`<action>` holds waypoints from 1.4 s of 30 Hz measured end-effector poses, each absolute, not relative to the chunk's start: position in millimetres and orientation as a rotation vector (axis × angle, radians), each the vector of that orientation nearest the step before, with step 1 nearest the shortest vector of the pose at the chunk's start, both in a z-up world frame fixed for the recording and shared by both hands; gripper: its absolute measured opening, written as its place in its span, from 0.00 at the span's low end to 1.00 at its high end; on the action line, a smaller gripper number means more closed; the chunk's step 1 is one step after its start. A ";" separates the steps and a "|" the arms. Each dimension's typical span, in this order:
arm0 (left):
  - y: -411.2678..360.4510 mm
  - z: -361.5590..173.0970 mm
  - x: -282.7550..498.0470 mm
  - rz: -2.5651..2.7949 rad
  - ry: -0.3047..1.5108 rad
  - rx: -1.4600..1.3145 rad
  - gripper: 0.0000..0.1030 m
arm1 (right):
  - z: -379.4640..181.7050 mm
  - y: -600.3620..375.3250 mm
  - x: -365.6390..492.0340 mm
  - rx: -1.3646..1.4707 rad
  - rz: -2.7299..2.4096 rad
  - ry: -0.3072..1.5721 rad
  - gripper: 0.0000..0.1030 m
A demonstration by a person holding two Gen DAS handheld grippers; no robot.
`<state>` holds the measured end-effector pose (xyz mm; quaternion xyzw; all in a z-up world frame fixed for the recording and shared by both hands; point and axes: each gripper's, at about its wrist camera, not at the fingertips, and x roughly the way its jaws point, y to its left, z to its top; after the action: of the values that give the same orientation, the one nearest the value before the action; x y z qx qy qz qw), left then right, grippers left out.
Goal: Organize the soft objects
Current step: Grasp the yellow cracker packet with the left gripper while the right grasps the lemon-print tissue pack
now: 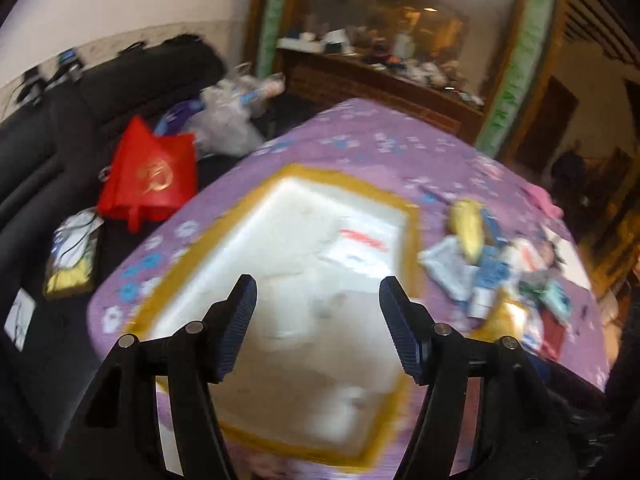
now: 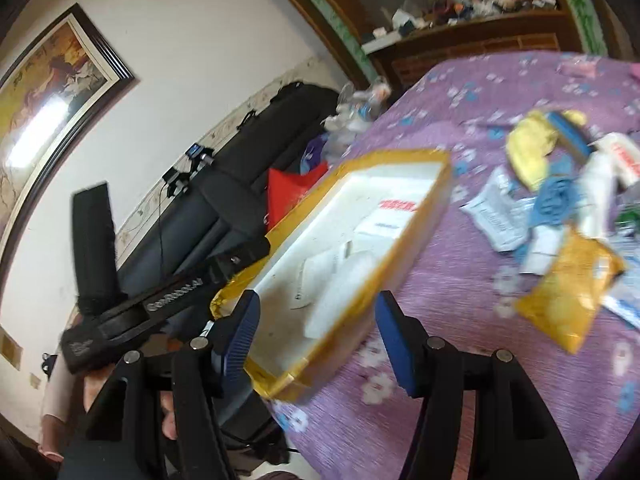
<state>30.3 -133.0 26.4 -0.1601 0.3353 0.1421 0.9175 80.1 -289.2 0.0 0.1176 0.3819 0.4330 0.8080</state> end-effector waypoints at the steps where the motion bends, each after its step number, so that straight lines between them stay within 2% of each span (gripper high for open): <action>1: -142.9 30.0 31.2 0.264 0.673 -0.331 0.63 | 1.4 -297.9 78.1 0.245 0.903 0.797 0.58; 5: -193.1 38.5 49.8 0.070 0.648 -0.332 0.63 | 4.0 -335.3 71.7 0.243 0.824 0.757 0.58; 16: -286.0 -3.2 109.7 -0.233 0.854 -0.380 0.62 | -17.7 -433.0 66.6 0.237 0.599 0.792 0.58; 28: -288.8 -30.5 103.9 -0.313 0.905 -0.401 0.62 | -24.7 -488.5 61.2 0.288 0.503 0.776 0.58; 33: -277.3 -27.9 113.0 -0.276 0.886 -0.395 0.62 | -20.2 -496.6 64.7 0.186 0.380 0.788 0.59; 36: -274.0 -30.6 132.5 -0.252 0.893 -0.368 0.62 | -31.7 -512.3 74.8 0.192 0.315 0.828 0.66; 42: -285.9 -47.9 164.7 -0.240 0.976 -0.309 0.62 | -57.5 -530.1 88.2 0.347 0.341 0.952 0.66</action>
<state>164.7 -285.9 -47.9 -0.1476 0.4657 -0.1147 0.8650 88.2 -530.1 -57.5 0.1652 0.4537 0.1627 0.8605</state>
